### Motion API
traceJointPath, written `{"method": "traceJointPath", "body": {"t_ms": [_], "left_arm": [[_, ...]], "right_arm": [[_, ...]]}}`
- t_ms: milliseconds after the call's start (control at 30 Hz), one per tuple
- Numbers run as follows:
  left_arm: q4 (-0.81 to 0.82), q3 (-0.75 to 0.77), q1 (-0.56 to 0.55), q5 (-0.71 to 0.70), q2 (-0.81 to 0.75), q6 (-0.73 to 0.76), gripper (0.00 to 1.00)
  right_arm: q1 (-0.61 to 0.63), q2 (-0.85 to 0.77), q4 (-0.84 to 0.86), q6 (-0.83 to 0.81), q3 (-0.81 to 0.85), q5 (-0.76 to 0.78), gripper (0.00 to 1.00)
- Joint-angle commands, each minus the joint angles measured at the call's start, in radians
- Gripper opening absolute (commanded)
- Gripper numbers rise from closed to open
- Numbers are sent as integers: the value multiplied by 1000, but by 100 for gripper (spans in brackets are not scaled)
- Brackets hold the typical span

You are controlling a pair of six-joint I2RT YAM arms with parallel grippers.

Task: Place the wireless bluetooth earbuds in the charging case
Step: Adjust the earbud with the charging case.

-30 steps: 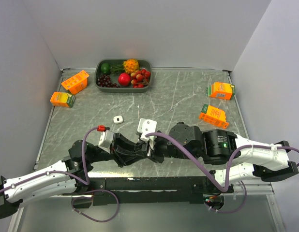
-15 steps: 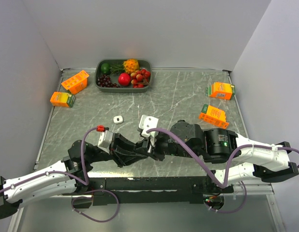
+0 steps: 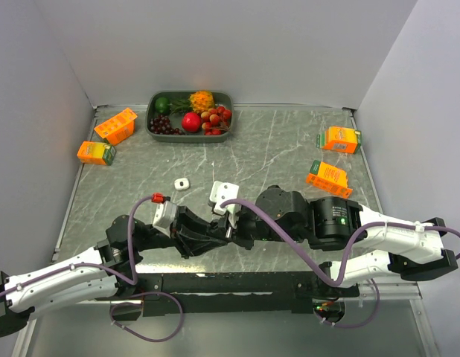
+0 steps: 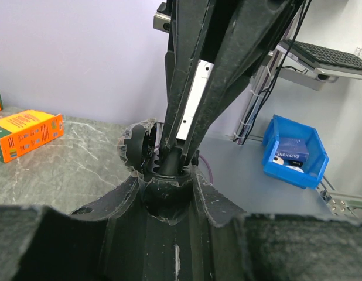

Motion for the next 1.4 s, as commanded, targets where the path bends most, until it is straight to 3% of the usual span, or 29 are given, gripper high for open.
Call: {"method": "traceJointPath", "body": {"t_ms": [0,133,900,1367], "left_arm": [[39,53,1,8,-12,8,1],[42,49,1,5,-15,6,1],[67,32,1,-36,-21,-8,1],[62,45,1,-36,-24,-5,1]], "right_arm": [[-10,3,-17,10,23,-13,13],[-12,1,-12,10,23,-14,0],[-15,-175,221,82,-176,18,0],[-15,-144,184,62,-169,-19,0]]}}
